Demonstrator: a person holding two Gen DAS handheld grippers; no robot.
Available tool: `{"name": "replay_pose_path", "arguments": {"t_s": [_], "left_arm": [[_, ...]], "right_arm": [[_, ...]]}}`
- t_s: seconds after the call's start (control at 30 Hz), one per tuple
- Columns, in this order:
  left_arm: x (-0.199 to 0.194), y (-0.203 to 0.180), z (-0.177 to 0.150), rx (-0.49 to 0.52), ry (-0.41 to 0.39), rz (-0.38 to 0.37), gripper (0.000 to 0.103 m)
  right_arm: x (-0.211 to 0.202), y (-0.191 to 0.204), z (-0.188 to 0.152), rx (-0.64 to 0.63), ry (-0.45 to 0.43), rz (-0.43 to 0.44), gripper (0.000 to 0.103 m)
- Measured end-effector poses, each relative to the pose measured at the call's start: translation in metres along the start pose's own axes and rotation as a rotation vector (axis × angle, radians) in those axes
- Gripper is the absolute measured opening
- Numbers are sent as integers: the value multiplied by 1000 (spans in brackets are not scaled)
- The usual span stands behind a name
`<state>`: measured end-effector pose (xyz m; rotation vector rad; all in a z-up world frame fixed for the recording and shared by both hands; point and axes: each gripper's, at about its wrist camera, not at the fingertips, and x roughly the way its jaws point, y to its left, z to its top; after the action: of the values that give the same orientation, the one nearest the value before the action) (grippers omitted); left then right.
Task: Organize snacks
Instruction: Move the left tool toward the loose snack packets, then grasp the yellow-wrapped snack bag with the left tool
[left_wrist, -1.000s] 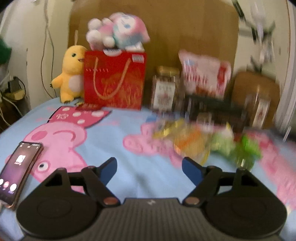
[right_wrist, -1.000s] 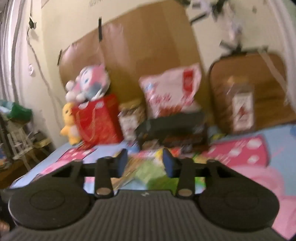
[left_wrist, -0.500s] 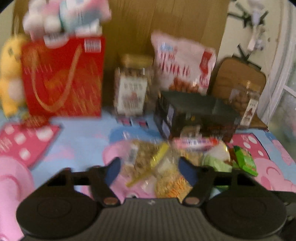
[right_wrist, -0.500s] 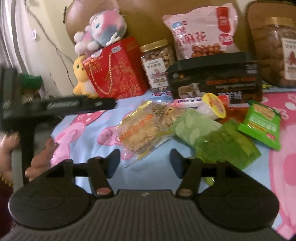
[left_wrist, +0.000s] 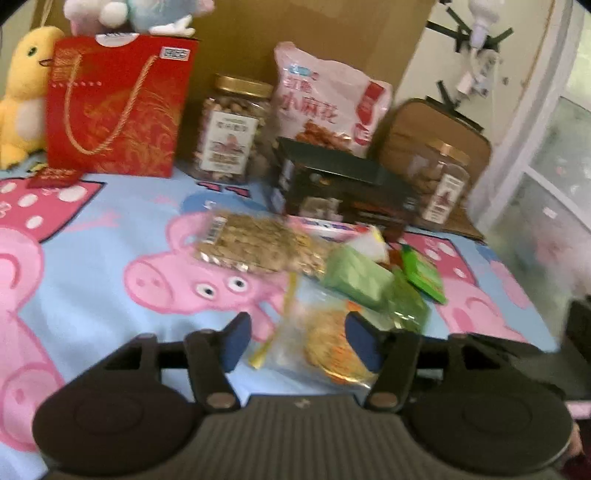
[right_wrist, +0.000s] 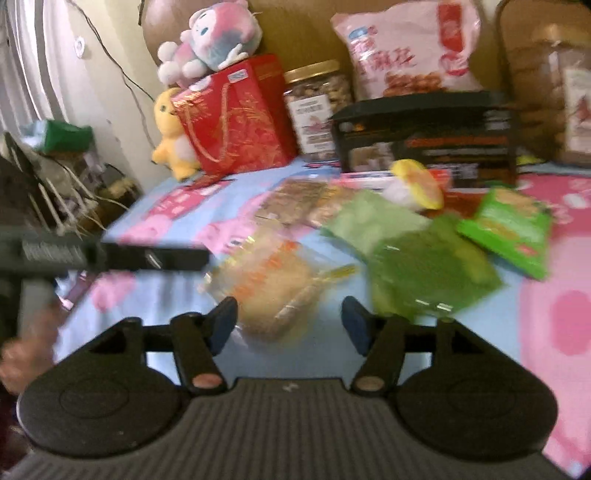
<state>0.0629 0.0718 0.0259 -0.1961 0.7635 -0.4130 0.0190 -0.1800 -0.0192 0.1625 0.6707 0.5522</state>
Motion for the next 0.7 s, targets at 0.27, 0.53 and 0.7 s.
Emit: {"name": "replay_pose_path", "arguments": {"t_s": [0.27, 0.53, 0.7], "left_arm": [[27, -14, -9, 29, 76, -5, 25], [0, -35, 28, 17, 3, -157, 12], [15, -53, 69, 46, -55, -120, 13]], "right_arm": [[18, 20, -8, -141, 29, 3, 66], [-3, 20, 18, -213, -119, 3, 38], [8, 10, 64, -281, -143, -72, 28]]}}
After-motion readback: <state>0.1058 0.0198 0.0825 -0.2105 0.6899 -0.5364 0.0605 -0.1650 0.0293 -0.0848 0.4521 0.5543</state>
